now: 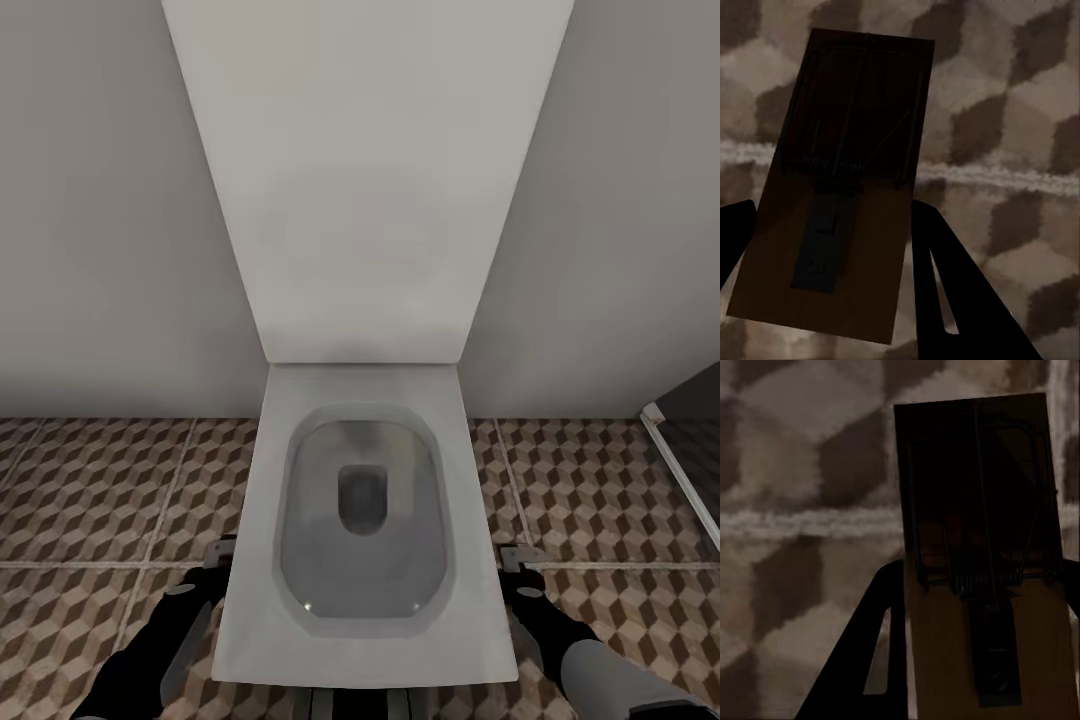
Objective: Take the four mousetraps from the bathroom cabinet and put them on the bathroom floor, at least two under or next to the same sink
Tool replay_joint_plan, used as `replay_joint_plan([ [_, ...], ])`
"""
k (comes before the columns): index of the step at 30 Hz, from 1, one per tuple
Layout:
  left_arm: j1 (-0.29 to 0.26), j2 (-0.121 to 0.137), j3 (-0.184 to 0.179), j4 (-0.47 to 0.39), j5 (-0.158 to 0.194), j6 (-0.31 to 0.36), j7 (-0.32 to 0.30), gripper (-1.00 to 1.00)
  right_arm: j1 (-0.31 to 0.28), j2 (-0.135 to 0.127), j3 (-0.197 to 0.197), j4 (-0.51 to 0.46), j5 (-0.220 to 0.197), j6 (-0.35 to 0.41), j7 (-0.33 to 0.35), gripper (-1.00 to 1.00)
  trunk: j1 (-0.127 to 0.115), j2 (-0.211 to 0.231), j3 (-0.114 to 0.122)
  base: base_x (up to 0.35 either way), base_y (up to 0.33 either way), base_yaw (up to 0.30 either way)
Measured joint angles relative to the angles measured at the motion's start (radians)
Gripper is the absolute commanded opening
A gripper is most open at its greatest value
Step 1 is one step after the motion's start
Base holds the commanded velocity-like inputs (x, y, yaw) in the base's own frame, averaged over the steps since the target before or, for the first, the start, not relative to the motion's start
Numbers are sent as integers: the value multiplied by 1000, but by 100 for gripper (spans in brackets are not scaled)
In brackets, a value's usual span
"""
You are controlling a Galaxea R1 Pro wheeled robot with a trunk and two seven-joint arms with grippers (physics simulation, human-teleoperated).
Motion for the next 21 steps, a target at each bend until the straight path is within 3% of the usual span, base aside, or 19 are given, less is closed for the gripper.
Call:
replay_joint_plan([
  [4,0,12,0,0,2,0,0,-100,0,-54,-15,0,-26,-1,1,-100,0,0,0,0,0,0],
  [8,0,14,0,0,2,0,0,-100,0,-76,-22,0,-55,-2,2,-100,0,0,0,0,0,0],
  [15,0,14,0,0,2,0,0,-100,0,-79,-24,0,-67,-2,3,-100,0,0,0,0,0,0],
  [21,0,14,0,1,3,1,0,-100,0,-75,-23,0,-67,-3,10,-100,3,-1,-23,0,0,0],
])
